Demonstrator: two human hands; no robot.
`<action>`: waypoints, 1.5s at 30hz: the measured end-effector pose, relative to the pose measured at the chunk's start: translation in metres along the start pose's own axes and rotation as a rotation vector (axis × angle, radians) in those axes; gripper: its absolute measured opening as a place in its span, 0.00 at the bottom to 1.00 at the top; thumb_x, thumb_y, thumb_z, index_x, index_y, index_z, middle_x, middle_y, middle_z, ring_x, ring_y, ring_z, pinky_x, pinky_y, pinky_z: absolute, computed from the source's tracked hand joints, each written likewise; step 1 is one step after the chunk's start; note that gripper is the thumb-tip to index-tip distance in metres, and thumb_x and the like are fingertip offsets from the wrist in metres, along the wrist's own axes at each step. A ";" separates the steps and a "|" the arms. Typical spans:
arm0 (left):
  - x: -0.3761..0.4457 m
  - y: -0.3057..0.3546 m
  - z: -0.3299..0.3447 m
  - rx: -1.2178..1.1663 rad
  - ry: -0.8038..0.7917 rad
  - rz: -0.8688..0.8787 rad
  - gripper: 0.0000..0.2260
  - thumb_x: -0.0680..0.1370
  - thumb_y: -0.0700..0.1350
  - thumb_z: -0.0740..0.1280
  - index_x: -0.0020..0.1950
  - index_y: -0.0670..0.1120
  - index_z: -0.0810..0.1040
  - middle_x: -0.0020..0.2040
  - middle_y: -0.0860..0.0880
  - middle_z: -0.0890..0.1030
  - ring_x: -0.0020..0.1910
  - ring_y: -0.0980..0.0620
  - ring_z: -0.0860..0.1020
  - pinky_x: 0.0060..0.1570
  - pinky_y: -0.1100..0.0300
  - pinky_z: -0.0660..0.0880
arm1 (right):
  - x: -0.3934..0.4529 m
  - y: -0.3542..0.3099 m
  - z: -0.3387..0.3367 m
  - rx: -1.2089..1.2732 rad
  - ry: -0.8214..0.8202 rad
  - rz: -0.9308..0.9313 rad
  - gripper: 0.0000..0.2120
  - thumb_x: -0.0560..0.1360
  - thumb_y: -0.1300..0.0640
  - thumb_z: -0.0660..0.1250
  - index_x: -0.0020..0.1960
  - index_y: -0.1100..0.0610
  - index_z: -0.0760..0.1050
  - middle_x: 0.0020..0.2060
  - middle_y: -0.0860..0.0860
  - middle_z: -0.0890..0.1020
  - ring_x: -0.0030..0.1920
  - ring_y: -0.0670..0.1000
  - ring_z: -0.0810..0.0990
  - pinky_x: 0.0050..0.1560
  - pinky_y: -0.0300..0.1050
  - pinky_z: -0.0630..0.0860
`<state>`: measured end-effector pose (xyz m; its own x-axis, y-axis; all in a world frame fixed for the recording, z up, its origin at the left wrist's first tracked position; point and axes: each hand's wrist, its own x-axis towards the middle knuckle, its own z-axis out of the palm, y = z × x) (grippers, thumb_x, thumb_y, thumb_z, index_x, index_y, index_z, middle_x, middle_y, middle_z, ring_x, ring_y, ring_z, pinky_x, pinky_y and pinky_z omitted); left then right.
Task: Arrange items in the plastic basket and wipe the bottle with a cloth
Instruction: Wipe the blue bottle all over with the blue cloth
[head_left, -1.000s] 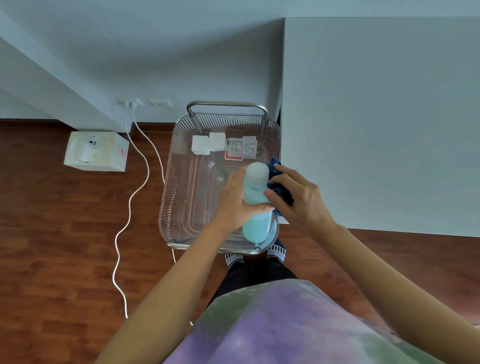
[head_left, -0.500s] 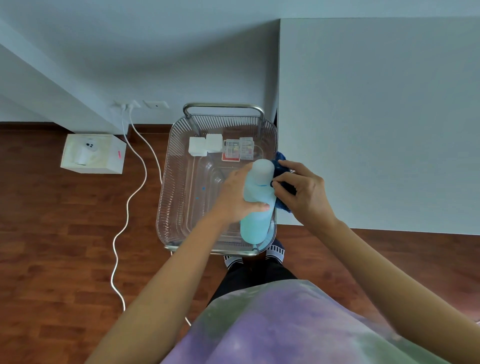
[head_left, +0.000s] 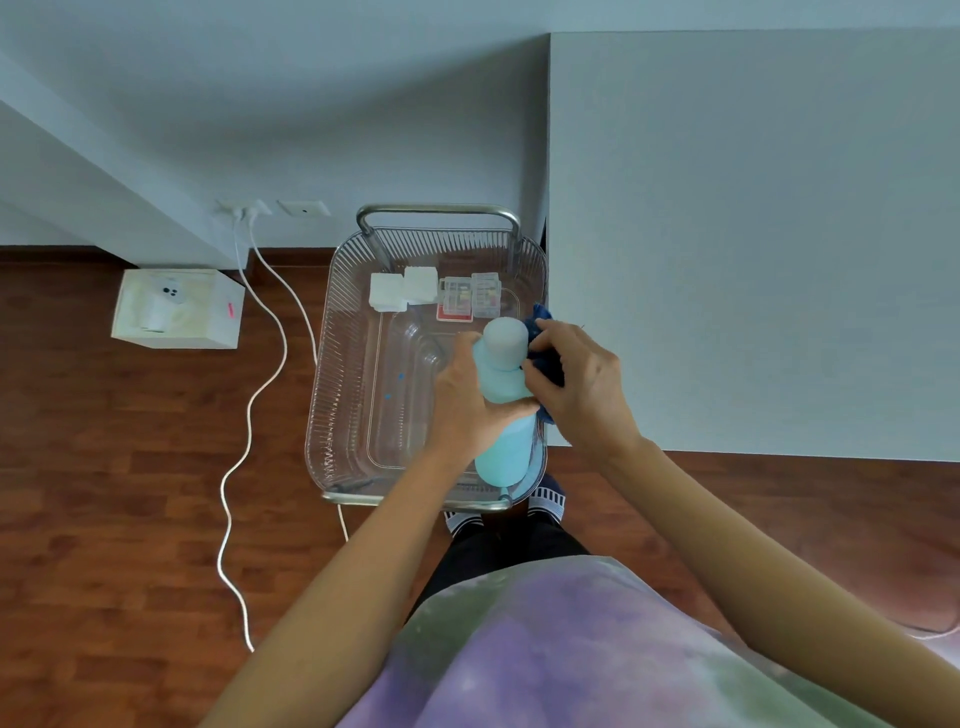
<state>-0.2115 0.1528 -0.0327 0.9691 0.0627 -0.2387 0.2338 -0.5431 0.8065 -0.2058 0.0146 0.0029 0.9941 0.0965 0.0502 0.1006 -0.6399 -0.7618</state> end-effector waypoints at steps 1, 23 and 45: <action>-0.001 0.000 0.000 0.001 -0.001 0.009 0.37 0.62 0.47 0.83 0.64 0.43 0.68 0.54 0.52 0.76 0.50 0.52 0.77 0.39 0.72 0.69 | 0.002 0.001 -0.002 0.014 0.021 0.040 0.07 0.69 0.69 0.70 0.47 0.67 0.75 0.47 0.62 0.82 0.51 0.63 0.80 0.48 0.50 0.75; -0.007 -0.004 0.003 -0.027 0.006 0.017 0.36 0.61 0.45 0.83 0.63 0.42 0.69 0.53 0.52 0.74 0.50 0.52 0.74 0.41 0.73 0.66 | 0.008 -0.004 -0.003 0.038 -0.019 0.156 0.10 0.76 0.66 0.62 0.55 0.67 0.66 0.50 0.62 0.82 0.44 0.67 0.79 0.45 0.59 0.75; -0.027 -0.032 -0.051 -0.448 -0.171 -0.231 0.32 0.69 0.40 0.79 0.67 0.46 0.65 0.56 0.50 0.77 0.52 0.56 0.80 0.46 0.64 0.79 | -0.030 -0.015 0.050 0.285 -0.127 0.297 0.14 0.81 0.55 0.55 0.60 0.50 0.77 0.44 0.47 0.83 0.41 0.44 0.80 0.46 0.42 0.77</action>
<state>-0.2416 0.2111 -0.0245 0.8703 -0.0196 -0.4922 0.4868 -0.1178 0.8655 -0.2388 0.0598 -0.0195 0.9633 0.0445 -0.2647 -0.2225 -0.4192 -0.8802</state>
